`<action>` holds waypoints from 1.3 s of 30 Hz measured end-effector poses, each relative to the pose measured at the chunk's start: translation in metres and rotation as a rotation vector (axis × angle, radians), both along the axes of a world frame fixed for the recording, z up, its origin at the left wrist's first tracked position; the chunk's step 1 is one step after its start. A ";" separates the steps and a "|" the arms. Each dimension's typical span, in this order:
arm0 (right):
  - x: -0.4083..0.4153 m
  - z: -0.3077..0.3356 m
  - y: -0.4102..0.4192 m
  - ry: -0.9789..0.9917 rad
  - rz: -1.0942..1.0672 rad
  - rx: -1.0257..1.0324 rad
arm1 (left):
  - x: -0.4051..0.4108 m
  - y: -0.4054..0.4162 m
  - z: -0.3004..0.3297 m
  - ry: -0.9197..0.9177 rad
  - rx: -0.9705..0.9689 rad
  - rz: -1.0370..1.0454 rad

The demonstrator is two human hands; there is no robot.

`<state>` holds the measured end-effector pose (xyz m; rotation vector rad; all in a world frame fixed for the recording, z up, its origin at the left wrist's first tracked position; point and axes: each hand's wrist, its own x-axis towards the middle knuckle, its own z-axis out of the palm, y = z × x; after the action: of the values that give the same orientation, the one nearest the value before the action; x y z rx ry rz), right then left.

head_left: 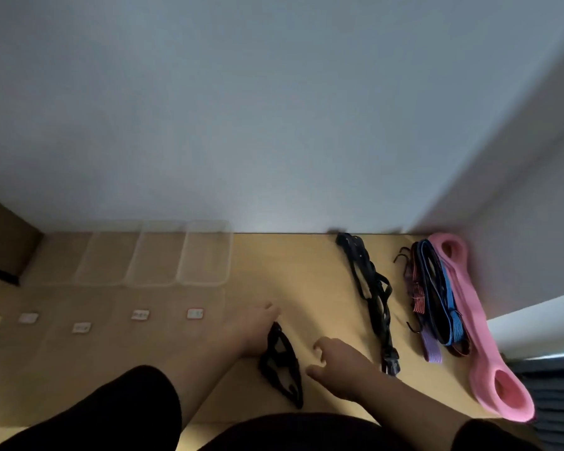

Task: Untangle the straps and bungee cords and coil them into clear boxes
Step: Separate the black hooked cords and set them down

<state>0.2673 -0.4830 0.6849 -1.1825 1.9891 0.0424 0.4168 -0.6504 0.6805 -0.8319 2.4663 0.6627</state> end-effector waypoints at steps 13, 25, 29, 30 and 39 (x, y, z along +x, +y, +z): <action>0.025 -0.005 -0.011 -0.104 -0.184 0.085 | 0.026 0.010 -0.019 0.219 0.122 0.161; 0.000 0.060 -0.005 -0.393 -0.720 -0.380 | 0.014 -0.004 0.031 0.494 0.227 0.173; -0.007 0.094 -0.007 -0.450 -0.719 -0.563 | 0.006 -0.003 0.051 0.593 0.322 0.162; -0.008 0.103 -0.007 -0.464 -0.701 -0.594 | 0.003 -0.001 0.056 0.587 0.358 0.190; -0.028 0.175 -0.004 -0.234 -0.628 -0.860 | -0.042 0.022 0.086 0.650 0.779 0.195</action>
<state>0.2394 -0.4875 0.8597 -0.9037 2.1149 -1.3093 0.3744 -0.6283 0.7669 -0.5846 2.2819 2.0526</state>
